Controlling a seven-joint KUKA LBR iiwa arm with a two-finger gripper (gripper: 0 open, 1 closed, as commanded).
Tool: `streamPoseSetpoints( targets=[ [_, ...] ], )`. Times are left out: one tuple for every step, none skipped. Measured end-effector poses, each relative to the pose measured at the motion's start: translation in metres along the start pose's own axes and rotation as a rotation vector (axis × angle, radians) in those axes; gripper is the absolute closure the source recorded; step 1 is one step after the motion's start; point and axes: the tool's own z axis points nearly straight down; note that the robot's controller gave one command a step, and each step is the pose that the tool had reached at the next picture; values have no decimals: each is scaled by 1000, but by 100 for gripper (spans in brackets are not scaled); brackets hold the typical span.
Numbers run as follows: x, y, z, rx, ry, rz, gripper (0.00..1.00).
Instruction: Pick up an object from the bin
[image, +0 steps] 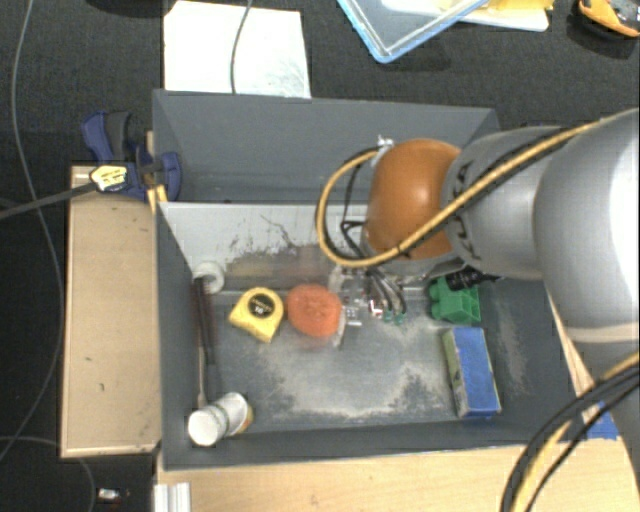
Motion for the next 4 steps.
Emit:
streamPoseSetpoints(
  targets=[
    [2,-6,20,0,5,-17,0],
    [19,29,28,-2,0,-133,0],
    [15,60,29,0,-4,-208,100],
    [15,60,28,0,-4,-208,100]
  ],
)
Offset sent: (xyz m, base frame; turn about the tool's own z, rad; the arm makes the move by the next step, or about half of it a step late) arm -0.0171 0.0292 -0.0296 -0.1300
